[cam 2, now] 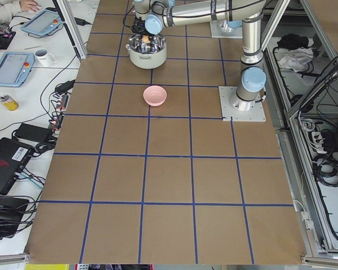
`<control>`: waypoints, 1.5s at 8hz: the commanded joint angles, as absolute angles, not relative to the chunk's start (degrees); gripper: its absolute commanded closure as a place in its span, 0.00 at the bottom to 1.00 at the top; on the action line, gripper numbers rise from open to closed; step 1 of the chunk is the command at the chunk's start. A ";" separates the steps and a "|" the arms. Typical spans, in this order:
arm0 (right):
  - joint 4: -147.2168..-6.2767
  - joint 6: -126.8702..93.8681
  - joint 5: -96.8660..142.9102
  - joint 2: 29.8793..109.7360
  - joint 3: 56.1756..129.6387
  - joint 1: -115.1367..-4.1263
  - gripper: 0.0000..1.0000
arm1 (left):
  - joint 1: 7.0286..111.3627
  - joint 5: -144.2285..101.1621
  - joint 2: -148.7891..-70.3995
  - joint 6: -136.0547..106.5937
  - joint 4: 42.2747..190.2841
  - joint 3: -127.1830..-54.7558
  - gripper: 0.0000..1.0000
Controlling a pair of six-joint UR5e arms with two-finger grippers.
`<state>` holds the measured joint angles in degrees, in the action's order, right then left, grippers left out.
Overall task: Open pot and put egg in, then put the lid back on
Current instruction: 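Lift the egg with the left gripper and carry it over the pot, then lower the egg into the pot and open the left gripper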
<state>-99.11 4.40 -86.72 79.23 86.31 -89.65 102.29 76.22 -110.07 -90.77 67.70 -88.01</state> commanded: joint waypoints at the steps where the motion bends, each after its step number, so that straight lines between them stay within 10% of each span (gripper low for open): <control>1: -99.14 4.48 -86.57 79.10 86.31 -89.65 1.00 | 104.85 76.12 -113.72 -90.80 63.67 -88.59 1.00; 12: -99.32 4.48 -86.57 78.93 86.31 -89.74 1.00 | 107.14 77.17 -121.11 -92.02 59.41 -88.77 1.00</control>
<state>-99.35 4.52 -86.61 78.92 86.31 -89.74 107.10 77.17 -120.47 -92.02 59.56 -88.71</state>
